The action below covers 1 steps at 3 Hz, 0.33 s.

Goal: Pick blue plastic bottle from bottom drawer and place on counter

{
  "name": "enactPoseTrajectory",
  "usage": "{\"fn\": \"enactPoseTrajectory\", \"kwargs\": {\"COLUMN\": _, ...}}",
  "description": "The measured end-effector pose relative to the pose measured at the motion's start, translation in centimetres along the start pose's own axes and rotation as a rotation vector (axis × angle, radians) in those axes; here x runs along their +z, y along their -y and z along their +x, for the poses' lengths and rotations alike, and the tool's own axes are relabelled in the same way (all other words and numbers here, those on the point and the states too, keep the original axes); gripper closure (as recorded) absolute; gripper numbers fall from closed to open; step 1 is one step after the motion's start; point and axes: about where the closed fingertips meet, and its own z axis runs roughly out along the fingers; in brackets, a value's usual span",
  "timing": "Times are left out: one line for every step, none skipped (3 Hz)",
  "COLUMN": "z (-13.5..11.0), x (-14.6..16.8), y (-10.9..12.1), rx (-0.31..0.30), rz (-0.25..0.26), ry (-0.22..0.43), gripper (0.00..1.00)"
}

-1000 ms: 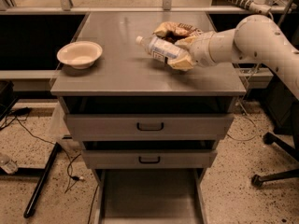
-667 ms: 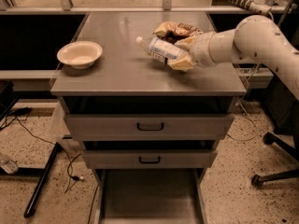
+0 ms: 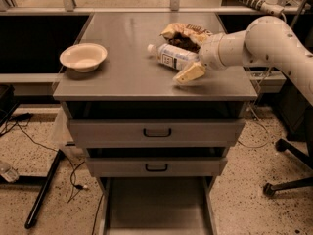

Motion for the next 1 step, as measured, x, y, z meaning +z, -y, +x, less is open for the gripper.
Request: {"fn": "enactPoseTrajectory", "kwargs": {"z": 0.0, "x": 0.0, "y": 0.0, "rx": 0.0, "rz": 0.0, "ry": 0.0, "gripper": 0.0}}
